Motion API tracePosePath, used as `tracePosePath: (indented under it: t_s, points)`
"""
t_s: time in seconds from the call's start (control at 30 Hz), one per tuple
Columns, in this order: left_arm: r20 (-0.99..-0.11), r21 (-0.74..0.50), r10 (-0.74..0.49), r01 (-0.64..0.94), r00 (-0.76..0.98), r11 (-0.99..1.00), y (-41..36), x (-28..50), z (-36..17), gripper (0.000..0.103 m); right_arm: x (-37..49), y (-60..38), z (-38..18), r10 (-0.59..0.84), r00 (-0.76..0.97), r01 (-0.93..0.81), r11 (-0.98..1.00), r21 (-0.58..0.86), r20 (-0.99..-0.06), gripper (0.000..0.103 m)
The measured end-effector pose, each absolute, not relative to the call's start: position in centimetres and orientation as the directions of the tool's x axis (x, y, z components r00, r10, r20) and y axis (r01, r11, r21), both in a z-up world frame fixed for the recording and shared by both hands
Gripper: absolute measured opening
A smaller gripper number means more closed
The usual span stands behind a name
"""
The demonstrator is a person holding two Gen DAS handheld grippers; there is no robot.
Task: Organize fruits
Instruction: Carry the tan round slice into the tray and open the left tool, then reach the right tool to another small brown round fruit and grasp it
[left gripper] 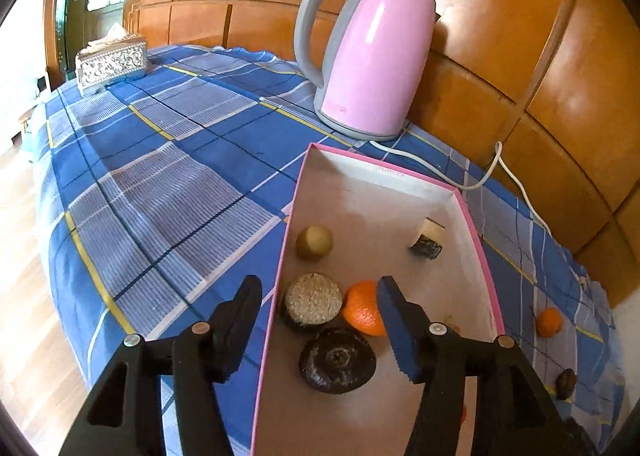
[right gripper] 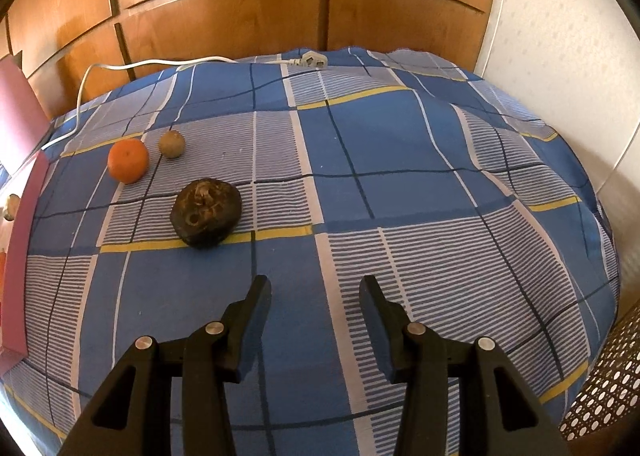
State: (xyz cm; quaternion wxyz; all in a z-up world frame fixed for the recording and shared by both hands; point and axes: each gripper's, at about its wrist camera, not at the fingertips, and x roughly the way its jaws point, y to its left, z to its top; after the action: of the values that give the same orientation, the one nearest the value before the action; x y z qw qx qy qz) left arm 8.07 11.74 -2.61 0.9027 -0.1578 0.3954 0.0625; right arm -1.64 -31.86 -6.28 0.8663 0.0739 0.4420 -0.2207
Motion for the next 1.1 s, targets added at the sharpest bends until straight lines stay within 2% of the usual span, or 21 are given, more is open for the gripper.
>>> tracePosePath:
  t_s: [0.1,0.5,0.57,0.67,1.0,1.1]
  points:
    - [-0.730,-0.213,0.020,-0.255,0.683,0.943,11.7,7.1,-2.5,0.071,-1.7,-31.7,-6.2,-0.315,0.513,0.444,0.893,-0.067,-0.798,0.047]
    - [-0.725,-0.211,0.044,-0.283,0.687,0.935,11.5,4.3,-2.0,0.080,-1.8,-31.4,-6.4,-0.302,0.516,0.432,0.900,-0.060,-0.802,0.047]
    - [-0.722,-0.192,0.061,-0.285,0.689,0.939,11.1,3.8,-1.9,0.081,-1.9,-31.3,-6.4,-0.300,0.517,0.430,0.901,-0.060,-0.802,0.047]
    - [-0.705,-0.138,0.078,-0.245,0.704,0.960,10.0,3.1,-1.8,0.087,-1.9,-31.2,-6.4,-0.286,0.524,0.422,0.905,-0.047,-0.802,0.047]
    - [-0.722,-0.154,0.047,-0.227,0.691,0.962,9.0,2.1,-2.4,0.088,-1.8,-30.3,-6.4,-0.246,0.539,0.376,0.926,-0.031,-0.806,0.047]
    - [-0.723,-0.150,0.049,-0.227,0.689,0.962,8.9,1.7,-2.6,0.093,-1.8,-30.3,-6.4,-0.239,0.540,0.373,0.928,-0.025,-0.807,0.047]
